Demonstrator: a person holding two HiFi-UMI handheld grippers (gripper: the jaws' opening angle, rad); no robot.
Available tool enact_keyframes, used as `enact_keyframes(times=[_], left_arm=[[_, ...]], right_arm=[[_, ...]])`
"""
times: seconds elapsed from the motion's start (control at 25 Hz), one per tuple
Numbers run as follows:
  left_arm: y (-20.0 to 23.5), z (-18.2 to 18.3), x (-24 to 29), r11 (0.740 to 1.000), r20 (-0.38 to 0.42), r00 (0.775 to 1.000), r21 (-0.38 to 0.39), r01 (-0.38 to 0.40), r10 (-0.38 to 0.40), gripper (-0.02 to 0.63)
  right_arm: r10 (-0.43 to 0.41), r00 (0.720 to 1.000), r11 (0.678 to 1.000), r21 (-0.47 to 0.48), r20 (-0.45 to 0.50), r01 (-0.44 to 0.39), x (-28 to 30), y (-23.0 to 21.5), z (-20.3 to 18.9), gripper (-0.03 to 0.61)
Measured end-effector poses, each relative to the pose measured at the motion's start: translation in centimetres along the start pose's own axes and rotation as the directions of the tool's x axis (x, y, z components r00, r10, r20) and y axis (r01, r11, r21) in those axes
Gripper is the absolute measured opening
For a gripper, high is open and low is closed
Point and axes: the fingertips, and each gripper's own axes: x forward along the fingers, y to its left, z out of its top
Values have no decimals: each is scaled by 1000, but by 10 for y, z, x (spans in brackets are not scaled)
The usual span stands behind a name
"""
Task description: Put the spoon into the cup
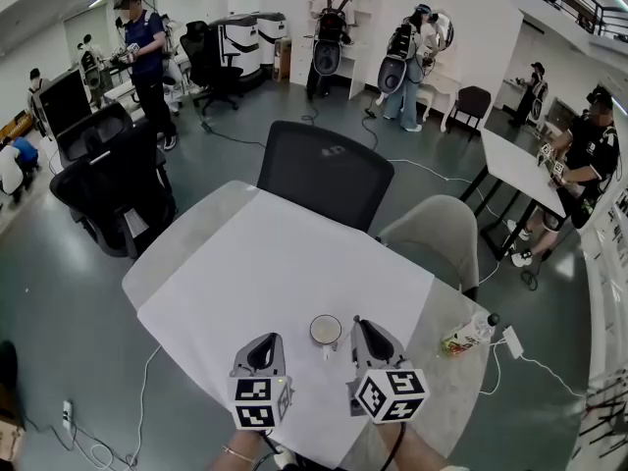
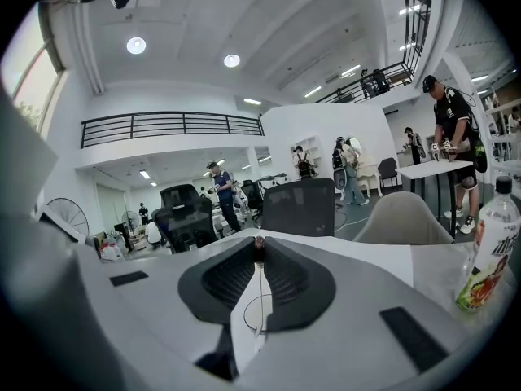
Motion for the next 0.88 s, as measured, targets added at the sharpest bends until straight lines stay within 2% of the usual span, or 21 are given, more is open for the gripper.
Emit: enact_keyframes(times=[0.4,0.88], left_arm=[[-9,1,19,1000,-13,1000,20,9,-9,18],[-7,-16,32,1000,-55,998,17,-4,5,18]], right_arm=[[21,1000,999,30,3,-21,20,-7,-2,57],[32,999,997,71,-34,-29,43,-13,-28,57]])
